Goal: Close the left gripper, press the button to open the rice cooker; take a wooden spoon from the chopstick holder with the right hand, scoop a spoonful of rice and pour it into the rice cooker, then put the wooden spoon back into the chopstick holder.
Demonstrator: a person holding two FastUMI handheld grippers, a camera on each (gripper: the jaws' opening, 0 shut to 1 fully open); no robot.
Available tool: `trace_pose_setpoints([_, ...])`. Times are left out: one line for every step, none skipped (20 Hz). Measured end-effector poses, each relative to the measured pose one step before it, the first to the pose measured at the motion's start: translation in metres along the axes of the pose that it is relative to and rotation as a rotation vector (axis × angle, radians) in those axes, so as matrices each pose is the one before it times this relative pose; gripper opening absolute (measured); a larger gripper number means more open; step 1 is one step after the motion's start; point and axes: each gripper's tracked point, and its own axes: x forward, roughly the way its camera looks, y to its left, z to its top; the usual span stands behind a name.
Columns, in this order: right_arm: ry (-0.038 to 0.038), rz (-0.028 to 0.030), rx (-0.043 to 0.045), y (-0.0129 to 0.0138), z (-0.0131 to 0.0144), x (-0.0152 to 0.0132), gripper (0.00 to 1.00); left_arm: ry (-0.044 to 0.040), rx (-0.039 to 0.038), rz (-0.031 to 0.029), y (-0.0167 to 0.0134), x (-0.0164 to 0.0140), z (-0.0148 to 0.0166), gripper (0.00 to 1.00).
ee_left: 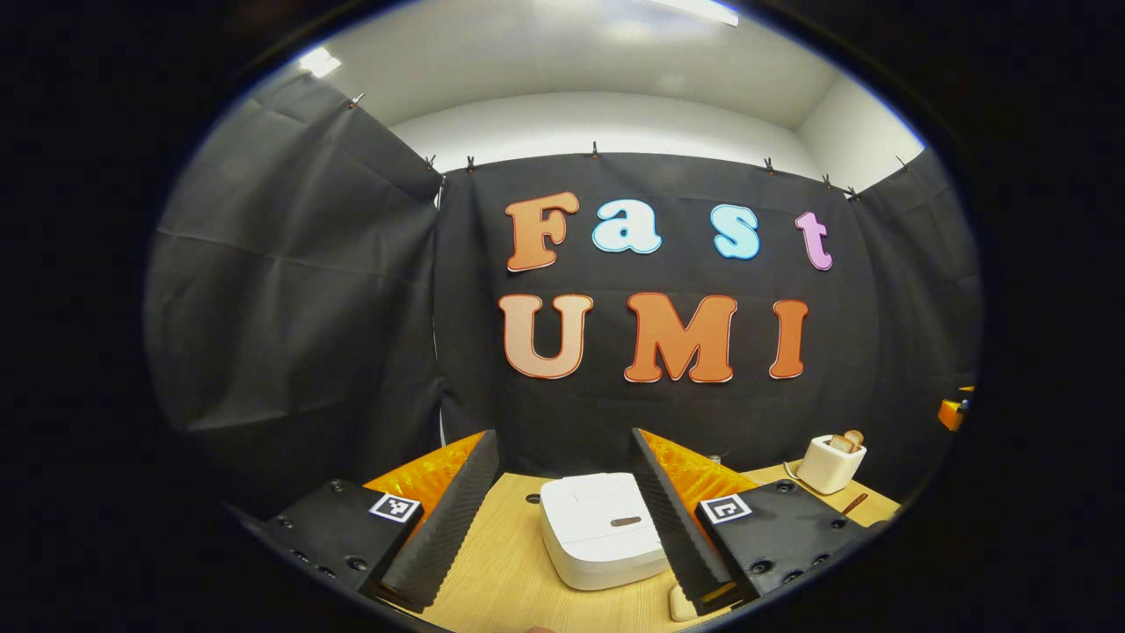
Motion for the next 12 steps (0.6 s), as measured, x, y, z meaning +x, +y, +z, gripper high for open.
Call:
trace_pose_setpoints([0.00115,0.00210,-0.00261,0.00139,0.00003,0.00002,0.95,0.00292,-0.00363,-0.00489,-0.00122,0.00006,-0.00056,0.99])
trace_pose_setpoints([-0.00035,0.00183,-0.00241,0.00083,-0.00096,0.00049,0.95,0.00258,-0.00460,-0.00217,0.00022,0.00001,0.00034,0.99])
trace_pose_setpoints([-0.00192,0.00179,-0.00206,0.00140,-0.00006,0.00046,0.95,0.00317,-0.00380,-0.00305,-0.00025,0.00022,-0.00030,0.99])
trace_pose_setpoints([-0.00142,0.00404,-0.00238,0.00135,0.00087,-0.00043,0.95,0.00112,-0.00304,-0.00276,-0.00096,-0.00040,-0.00138,1.00])
trace_pose_setpoints([-0.00466,0.00551,-0.00219,0.00238,0.00101,-0.00007,0.95,0.00051,-0.00189,0.00013,-0.00041,0.00072,-0.00025,1.00])
trace_pose_setpoints([-0.00360,0.00329,-0.00318,0.00057,0.00050,-0.00076,0.95,0.00342,0.00058,0.00321,0.00078,0.00036,-0.00179,1.00])
trace_pose_setpoints([-0.00101,0.00118,-0.00444,0.00099,0.00021,-0.00003,0.95,0.00521,0.00274,0.00486,0.00204,0.00156,-0.00137,0.97])
trace_pose_setpoints([-0.00074,0.00165,-0.00486,0.00174,-0.00099,0.00050,0.95,0.00550,-0.00193,-0.00403,-0.00064,-0.00019,-0.00195,1.00])
trace_pose_setpoints([-0.00019,0.00150,-0.00415,0.00109,0.00002,-0.00047,0.95,0.00522,-0.00373,0.00089,-0.00053,0.00047,-0.00151,0.87])
trace_pose_setpoints([0.00144,-0.00153,-0.00258,0.00079,0.00043,0.00024,0.95,0.00791,-0.00162,0.00265,0.00116,0.00307,-0.00282,0.73])
trace_pose_setpoints([-0.00176,-0.00349,-0.00161,-0.00022,0.00046,0.00028,0.95,0.01581,0.00063,-0.01748,-0.00357,0.00011,-0.00321,0.60])
trace_pose_setpoints([-0.00157,-0.00099,-0.00181,-0.00012,-0.00012,0.00008,0.95,0.01658,-0.00023,-0.01491,-0.00436,0.00109,-0.00509,0.51])
